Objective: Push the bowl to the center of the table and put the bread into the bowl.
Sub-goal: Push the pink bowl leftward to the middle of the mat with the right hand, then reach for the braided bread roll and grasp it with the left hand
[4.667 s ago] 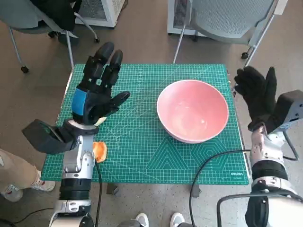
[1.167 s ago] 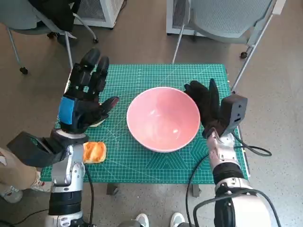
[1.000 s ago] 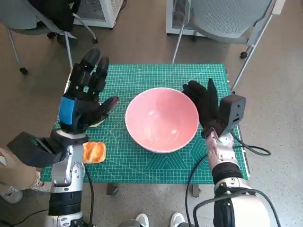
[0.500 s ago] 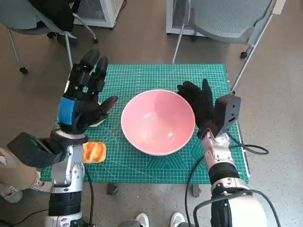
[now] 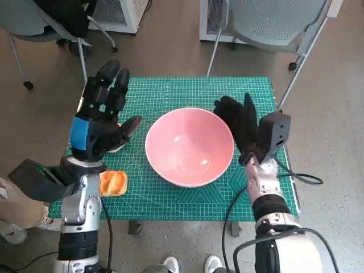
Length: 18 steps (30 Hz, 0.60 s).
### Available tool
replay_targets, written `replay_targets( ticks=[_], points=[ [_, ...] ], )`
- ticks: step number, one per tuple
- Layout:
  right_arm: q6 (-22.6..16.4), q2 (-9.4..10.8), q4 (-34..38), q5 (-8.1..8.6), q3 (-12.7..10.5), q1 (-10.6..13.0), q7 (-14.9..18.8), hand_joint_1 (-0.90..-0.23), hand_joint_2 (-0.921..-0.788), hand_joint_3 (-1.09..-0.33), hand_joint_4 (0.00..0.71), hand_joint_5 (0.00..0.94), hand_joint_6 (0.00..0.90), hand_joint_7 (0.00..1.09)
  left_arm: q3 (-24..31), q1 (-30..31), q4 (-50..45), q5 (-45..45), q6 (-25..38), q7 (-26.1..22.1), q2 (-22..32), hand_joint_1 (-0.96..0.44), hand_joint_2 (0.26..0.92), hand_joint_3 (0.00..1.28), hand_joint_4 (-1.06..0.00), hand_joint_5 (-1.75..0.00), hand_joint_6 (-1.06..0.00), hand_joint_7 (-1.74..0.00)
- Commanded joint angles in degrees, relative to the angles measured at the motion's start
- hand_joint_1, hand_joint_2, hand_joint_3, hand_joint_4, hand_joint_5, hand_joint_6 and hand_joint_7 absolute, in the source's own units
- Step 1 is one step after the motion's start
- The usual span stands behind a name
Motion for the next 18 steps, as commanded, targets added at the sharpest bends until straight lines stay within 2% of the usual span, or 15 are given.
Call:
replay_targets(
  ticks=[1, 4, 9, 10, 14, 18],
  points=[
    [-7.34, -0.12, -2.9, -0.37, 0.97, 0.16, 2.62, -0.629, -0.921, -0.892, 0.052, 0.012, 0.102, 0.06, 0.39, 0.66, -1.85, -0.63, 0.72, -0.01, 0.34, -0.35, 0.921, 0.26, -0.09, 0.0, 0.0, -0.54],
    [-12.9, 0.08, -5.38, 0.23, 1.45, 0.81, 5.18, -0.65, -0.921, -0.888, 0.06, 0.014, 0.104, 0.06, 0.38, 0.63, -2.15, -0.6, 0.88, 0.09, 0.14, -0.35, 0.921, 0.26, -0.09, 0.0, 0.0, -0.54],
    [-21.03, 0.92, -11.21, 3.87, 1.34, 2.75, 12.63, -0.654, -0.921, -0.904, 0.064, 0.013, 0.106, 0.06, 0.09, 0.47, -1.93, -0.54, 0.54, -0.09, -0.35, -0.35, 0.92, 0.26, -0.09, 0.0, 0.0, -0.54],
    [-22.56, 1.2, -12.95, 5.08, 1.35, 3.31, 14.46, -0.651, -0.921, -0.908, 0.063, 0.011, 0.106, 0.06, -0.01, 0.4, -1.89, -0.61, 0.5, -0.19, -0.47, -0.35, 0.921, 0.26, -0.09, 0.0, 0.0, -0.54],
    [-25.19, 1.82, -16.5, 8.08, 1.59, 4.6, 18.53, -0.661, -0.921, -0.913, 0.062, 0.009, 0.107, 0.07, -0.15, 0.19, -1.77, -0.8, 0.42, -0.52, -0.65, -0.36, 0.921, 0.25, -0.09, 0.0, 0.0, -0.54],
    [-25.82, 2.21, -18.74, 9.86, 1.97, 5.5, 20.61, -0.679, -0.921, -0.915, 0.068, 0.011, 0.114, 0.07, -0.23, 0.0, -1.75, -0.93, 0.38, -0.88, -0.7, -0.36, 0.921, 0.24, -0.09, 0.0, 0.0, -0.54]
  ],
)
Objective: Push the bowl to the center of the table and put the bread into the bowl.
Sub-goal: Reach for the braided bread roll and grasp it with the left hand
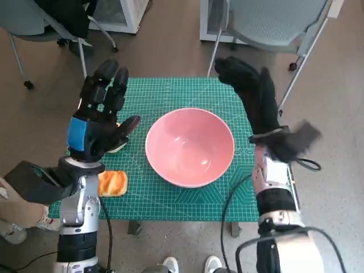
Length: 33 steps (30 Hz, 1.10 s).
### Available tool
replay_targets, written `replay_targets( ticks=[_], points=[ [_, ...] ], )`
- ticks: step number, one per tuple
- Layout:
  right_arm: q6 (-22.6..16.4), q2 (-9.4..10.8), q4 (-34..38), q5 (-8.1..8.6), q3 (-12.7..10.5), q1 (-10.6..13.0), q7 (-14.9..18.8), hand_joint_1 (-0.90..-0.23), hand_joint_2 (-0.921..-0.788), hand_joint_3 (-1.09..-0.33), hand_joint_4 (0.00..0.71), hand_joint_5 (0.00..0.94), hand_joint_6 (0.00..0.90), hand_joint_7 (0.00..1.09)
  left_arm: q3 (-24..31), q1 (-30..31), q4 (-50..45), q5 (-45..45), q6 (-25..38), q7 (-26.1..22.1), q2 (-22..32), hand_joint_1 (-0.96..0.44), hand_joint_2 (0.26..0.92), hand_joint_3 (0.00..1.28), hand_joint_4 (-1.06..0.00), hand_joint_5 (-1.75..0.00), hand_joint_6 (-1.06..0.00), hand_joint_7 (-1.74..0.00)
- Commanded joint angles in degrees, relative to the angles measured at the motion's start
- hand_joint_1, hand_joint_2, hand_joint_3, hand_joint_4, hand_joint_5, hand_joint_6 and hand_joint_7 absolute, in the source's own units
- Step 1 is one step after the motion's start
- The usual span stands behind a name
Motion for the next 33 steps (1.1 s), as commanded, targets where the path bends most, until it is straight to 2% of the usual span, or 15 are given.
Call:
replay_targets(
  ticks=[1, 8, 14, 18, 20, 21, 22, 23, 24, 25, 26, 27, 29, 33],
  points=[
    [-0.12, 0.7, -2.67, 2.15, 0.66, 3.14, 2.66, -0.678, -0.921, -0.917, 0.07, 0.011, 0.115, 0.07, -0.32, -0.12, -0.84, -0.76, -0.12, -0.61, -0.4, -0.36, 0.921, 0.24, -0.09, 0.0, 0.0, -0.54],
    [2.51, 1.0, -8.36, 3.47, 2.07, 5.76, 2.86, -0.638, -0.921, -0.933, 0.075, 0.011, 0.122, 0.09, -0.26, -0.48, -0.79, -1.44, -0.11, -1.9, -0.14, -0.38, 0.921, 0.24, -0.09, 0.0, 0.0, -0.54],
    [4.48, 1.28, -11.69, 5.4, 2.85, 7.22, 3.88, -0.638, -0.921, -0.918, 0.075, 0.008, 0.119, 0.09, -0.23, -0.59, -1.29, -1.89, -0.02, -2.69, 0.39, -0.39, 0.921, 0.24, -0.09, 0.0, 0.0, -0.55],
    [5.17, 1.63, -13.43, 6.0, 3.38, 8.04, 4.05, -0.64, -0.921, -0.912, 0.076, 0.008, 0.117, 0.1, -0.24, 0.01, -3.72, -0.72, 0.42, -2.52, 1.78, -0.39, 0.917, 0.23, -0.09, 0.0, 0.0, -0.55],
    [5.48, 1.8, -14.13, 6.25, 3.65, 8.34, 4.11, -0.641, -0.921, -0.911, 0.076, 0.008, 0.116, 0.1, -0.46, 1.03, -6.37, 1.62, 1.19, -2.33, 3.91, -0.41, 0.899, 0.22, -0.08, 0.0, 0.0, -0.51],
    [5.63, 1.87, -14.43, 6.34, 3.79, 8.47, 4.09, -0.641, -0.921, -0.91, 0.076, 0.008, 0.116, 0.1, -0.56, 1.59, -7.73, 2.88, 1.7, -2.28, 5.1, -0.43, 0.873, 0.2, -0.06, 0.0, 0.0, -0.44],
    [5.77, 1.93, -14.72, 6.48, 3.91, 8.61, 4.17, -0.642, -0.921, -0.91, 0.077, 0.008, 0.115, 0.1, -0.44, 3.58, -12.22, 7.59, 4.71, -3.11, 10.17, -0.45, 0.857, 0.19, -0.05, 0.0, 0.0, -0.39],
    [5.89, 2.0, -14.98, 6.55, 4.02, 8.72, 4.18, -0.643, -0.921, -0.907, 0.077, 0.007, 0.114, 0.1, -0.32, 5.04, -15.51, 10.92, 6.99, -3.71, 13.85, -0.44, 0.805, 0.16, -0.03, 0.0, 0.0, -0.28],
    [6.04, 2.06, -15.25, 6.6, 4.12, 8.83, 4.2, -0.644, -0.921, -0.906, 0.077, 0.007, 0.114, 0.1, 0.32, 7.19, -21.62, 15.84, 13.27, -5.64, 20.02, -0.44, 0.786, 0.15, -0.02, 0.0, 0.0, -0.24],
    [6.15, 2.11, -15.46, 6.62, 4.2, 8.91, 4.19, -0.646, -0.921, -0.902, 0.078, 0.007, 0.113, 0.1, 0.77, 8.63, -25.87, 19.03, 17.81, -6.93, 24.17, -0.38, 0.74, 0.12, -0.01, 0.0, 0.0, -0.18],
    [6.29, 2.14, -15.76, 6.64, 4.28, 8.99, 4.21, -0.649, -0.921, -0.898, 0.079, 0.008, 0.112, 0.1, 1.46, 10.01, -31.46, 21.61, 25.5, -8.55, 28.5, -0.31, 0.707, 0.1, -0.01, 0.0, -0.01, -0.15],
    [6.39, 2.18, -16.02, 6.64, 4.36, 9.06, 4.19, -0.65, -0.921, -0.897, 0.079, 0.008, 0.111, 0.1, 1.92, 10.91, -35.26, 23.16, 30.89, -9.58, 31.36, -0.27, 0.694, 0.09, -0.01, 0.0, -0.02, -0.14],
    [6.56, 2.18, -16.66, 6.71, 4.49, 9.28, 4.29, -0.653, -0.921, -0.893, 0.081, 0.008, 0.107, 0.11, 3.03, 12.6, -41.83, 26.07, 39.56, -9.03, 33.0, -0.14, 0.663, 0.07, 0.0, 0.0, -0.05, -0.13],
    [6.91, 2.03, -17.48, 6.88, 4.5, 9.52, 4.36, -0.656, -0.921, -0.891, 0.081, 0.007, 0.098, 0.11, 4.21, 16.22, -47.88, 30.97, 43.1, -7.46, 32.23, -0.04, 0.65, 0.06, 0.0, 0.0, -0.09, -0.13]
  ],
)
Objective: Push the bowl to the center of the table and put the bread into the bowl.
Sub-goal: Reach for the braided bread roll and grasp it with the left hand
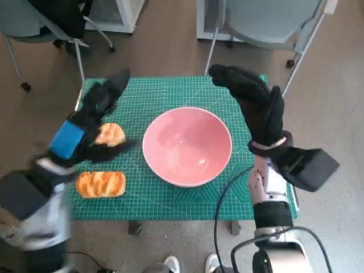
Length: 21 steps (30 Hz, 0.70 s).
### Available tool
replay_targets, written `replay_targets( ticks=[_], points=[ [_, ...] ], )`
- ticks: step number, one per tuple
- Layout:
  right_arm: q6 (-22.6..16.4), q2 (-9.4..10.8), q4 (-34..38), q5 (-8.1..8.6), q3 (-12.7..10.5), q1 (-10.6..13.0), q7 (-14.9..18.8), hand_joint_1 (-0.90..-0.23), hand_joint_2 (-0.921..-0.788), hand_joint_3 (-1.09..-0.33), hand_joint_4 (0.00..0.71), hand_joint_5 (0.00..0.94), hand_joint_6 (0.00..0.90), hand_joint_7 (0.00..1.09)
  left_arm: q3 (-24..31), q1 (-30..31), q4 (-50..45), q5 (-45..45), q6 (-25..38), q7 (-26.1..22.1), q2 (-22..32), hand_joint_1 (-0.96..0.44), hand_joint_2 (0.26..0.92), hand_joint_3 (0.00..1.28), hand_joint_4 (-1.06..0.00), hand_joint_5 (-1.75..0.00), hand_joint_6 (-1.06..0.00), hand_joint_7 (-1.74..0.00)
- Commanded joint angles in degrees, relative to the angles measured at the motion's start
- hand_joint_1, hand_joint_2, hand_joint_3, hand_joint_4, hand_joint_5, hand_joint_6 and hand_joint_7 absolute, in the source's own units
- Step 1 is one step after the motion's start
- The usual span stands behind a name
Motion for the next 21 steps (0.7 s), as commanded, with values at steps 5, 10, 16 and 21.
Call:
replay_targets(
  ticks=[5, 10, 16, 21],
  points=[
    [2.28, 0.06, -1.58, 1.22, 0.64, 2.55, 0.97, -0.656, -0.921, -0.89, 0.081, 0.006, 0.093, 0.11, 2.74, 12.24, -28.02, 17.19, 25.55, -3.56, 13.03, -0.04, 0.645, 0.06, 0.0, 0.0, -0.11, -0.13],
    [2.31, 0.12, -1.16, 1.53, 0.58, 2.21, 1.23, -0.657, -0.921, -0.89, 0.081, 0.006, 0.091, 0.11, 0.98, 13.45, -30.92, 18.87, 31.63, -4.88, 14.43, -0.03, 0.644, 0.06, 0.0, 0.0, -0.12, -0.12],
    [2.56, 0.32, -0.94, 1.89, 0.68, 1.87, 1.52, -0.654, -0.921, -0.893, 0.081, 0.005, 0.09, 0.12, -3.62, 12.92, -32.85, 21.1, 40.22, -6.03, 16.89, 0.04, 0.655, 0.06, 0.0, 0.0, -0.14, -0.09],
    [2.49, 0.53, -0.92, 1.82, 0.9, 1.83, 1.49, -0.654, -0.921, -0.893, 0.079, 0.003, 0.091, 0.13, -8.27, 12.76, -32.45, 22.89, 44.3, -5.67, 18.46, 0.07, 0.663, 0.05, 0.0, 0.0, -0.16, -0.06]
  ],
)
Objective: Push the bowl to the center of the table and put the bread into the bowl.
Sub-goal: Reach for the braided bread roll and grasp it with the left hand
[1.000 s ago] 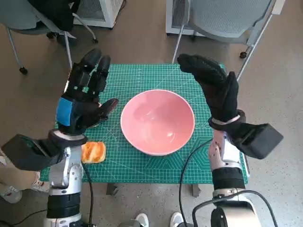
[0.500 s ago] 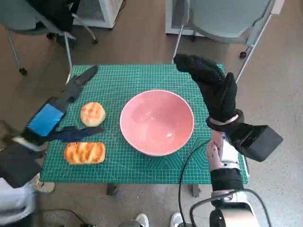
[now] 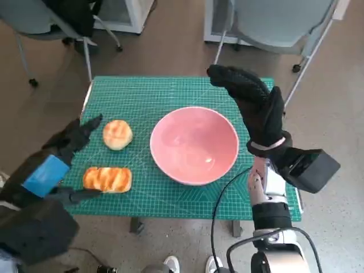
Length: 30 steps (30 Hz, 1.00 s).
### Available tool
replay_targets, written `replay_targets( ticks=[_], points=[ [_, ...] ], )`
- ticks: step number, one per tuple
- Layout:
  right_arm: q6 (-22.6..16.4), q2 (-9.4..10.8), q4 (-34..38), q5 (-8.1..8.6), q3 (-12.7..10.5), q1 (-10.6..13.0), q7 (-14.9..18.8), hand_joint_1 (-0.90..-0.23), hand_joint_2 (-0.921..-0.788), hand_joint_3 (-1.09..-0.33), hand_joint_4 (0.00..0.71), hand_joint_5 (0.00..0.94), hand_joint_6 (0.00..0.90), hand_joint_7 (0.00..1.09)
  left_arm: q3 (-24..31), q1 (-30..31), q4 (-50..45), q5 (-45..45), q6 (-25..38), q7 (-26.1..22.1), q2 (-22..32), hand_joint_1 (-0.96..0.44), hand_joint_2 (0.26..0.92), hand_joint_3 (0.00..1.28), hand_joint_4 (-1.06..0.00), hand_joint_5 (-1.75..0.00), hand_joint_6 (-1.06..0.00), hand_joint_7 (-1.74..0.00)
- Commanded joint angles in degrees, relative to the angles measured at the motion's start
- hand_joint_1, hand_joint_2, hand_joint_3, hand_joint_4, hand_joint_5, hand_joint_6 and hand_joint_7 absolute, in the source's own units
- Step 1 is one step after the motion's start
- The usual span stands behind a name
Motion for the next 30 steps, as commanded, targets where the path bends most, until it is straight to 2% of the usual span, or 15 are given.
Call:
replay_targets(
  ticks=[1, 16, 30],
  points=[
    [0.63, 0.03, 0.44, 0.33, 0.06, 1.13, 0.48, -0.654, -0.921, -0.894, 0.079, 0.003, 0.09, 0.13, -4.38, -0.16, -0.09, 1.76, 3.91, -0.14, 1.75, 0.07, 0.665, 0.05, 0.0, 0.0, -0.17, -0.05],
    [0.47, -0.42, 2.6, 0.84, -0.34, 0.18, 1.43, -0.652, -0.921, -0.904, 0.079, 0.002, 0.084, 0.15, -18.73, -4.06, 6.96, 8.2, 8.45, 1.67, 2.02, 0.02, 0.676, 0.03, -0.02, -0.01, -0.21, -0.03],
    [1.81, -0.79, 0.83, 1.33, -0.42, 0.97, 1.64, -0.65, -0.921, -0.904, 0.077, 0.001, 0.077, 0.17, -25.26, -8.66, 15.43, 10.72, 8.21, 1.9, 0.63, 0.0, 0.685, 0.02, -0.08, -0.01, -0.27, -0.02]
  ],
)
